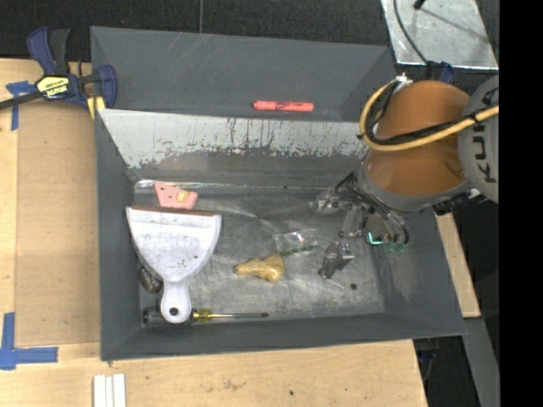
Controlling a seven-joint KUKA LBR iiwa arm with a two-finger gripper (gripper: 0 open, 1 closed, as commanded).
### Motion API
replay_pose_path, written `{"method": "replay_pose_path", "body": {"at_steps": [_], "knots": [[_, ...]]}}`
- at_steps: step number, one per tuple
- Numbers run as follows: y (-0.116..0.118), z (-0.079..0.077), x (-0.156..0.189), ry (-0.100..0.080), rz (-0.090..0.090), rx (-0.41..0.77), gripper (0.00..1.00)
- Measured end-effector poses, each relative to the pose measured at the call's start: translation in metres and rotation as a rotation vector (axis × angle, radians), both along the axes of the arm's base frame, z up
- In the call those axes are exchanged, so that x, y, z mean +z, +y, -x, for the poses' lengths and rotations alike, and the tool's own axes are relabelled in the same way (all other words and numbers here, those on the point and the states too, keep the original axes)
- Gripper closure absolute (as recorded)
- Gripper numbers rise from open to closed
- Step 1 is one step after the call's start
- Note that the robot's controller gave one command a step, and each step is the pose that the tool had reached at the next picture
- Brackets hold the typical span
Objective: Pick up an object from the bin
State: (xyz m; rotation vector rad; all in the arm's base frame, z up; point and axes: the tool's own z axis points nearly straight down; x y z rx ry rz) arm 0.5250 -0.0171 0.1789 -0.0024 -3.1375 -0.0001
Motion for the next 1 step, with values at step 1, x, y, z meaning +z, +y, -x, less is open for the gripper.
{"method": "replay_pose_path", "body": {"at_steps": [1], "knots": [[0.0000, -0.0017, 0.0031, -0.007, 0.000, 0.001, 0.00]]}}
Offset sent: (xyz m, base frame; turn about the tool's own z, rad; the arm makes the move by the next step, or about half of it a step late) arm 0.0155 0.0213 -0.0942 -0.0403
